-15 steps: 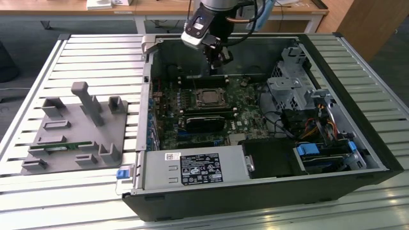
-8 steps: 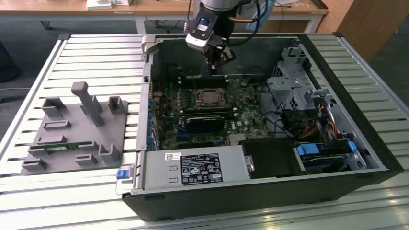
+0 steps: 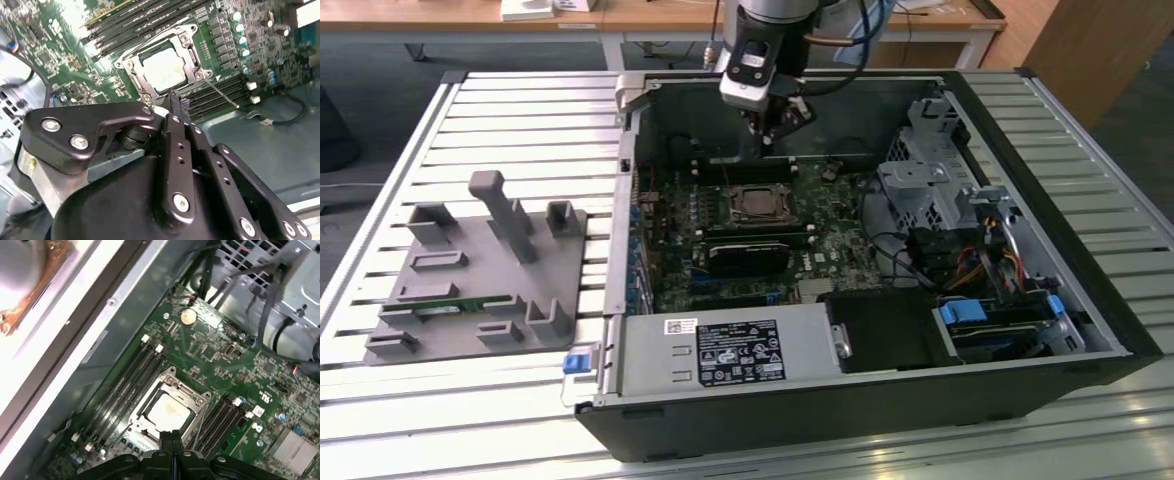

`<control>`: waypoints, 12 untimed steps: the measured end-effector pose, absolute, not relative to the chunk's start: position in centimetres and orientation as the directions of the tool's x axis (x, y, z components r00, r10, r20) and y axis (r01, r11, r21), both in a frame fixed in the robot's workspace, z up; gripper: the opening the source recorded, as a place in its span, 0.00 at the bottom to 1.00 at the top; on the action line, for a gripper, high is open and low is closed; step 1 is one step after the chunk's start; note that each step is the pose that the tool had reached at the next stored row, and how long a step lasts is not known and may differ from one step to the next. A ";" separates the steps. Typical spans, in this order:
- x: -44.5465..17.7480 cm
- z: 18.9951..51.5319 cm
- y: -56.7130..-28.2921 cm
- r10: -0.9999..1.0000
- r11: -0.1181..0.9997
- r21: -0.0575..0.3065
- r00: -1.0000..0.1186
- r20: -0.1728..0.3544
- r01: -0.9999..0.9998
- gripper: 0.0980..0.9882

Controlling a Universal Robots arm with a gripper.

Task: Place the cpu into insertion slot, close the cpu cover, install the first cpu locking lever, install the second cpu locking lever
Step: 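Install the first cpu locking lever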

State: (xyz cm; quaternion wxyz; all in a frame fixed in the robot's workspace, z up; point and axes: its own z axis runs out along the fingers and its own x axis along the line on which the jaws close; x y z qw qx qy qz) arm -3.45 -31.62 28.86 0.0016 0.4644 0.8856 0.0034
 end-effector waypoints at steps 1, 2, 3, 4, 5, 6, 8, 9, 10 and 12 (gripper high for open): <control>-3.5 28.9 -31.6 0.813 0.582 0.007 -0.582 0.000 0.813 0.01; -3.5 28.9 -31.6 0.804 0.595 0.007 -0.595 0.000 0.804 0.01; -3.5 28.9 -31.6 0.795 0.607 0.007 -0.607 0.000 0.795 0.01; -3.5 28.9 -31.6 0.786 0.618 0.007 -0.618 0.000 0.786 0.01; -3.5 28.9 -31.6 0.779 0.627 0.007 -0.627 0.000 0.779 0.01; -3.5 28.9 -31.6 0.770 0.638 0.008 -0.638 0.000 0.770 0.01; -3.4 28.9 -31.6 0.752 0.659 0.007 -0.659 0.000 0.752 0.01; -3.4 28.9 -31.6 0.743 0.669 0.007 -0.669 0.000 0.743 0.01; -3.4 28.9 -31.6 0.735 0.678 0.007 -0.678 0.000 0.735 0.01; -3.4 28.9 -31.6 0.723 0.690 0.007 -0.691 0.000 0.723 0.01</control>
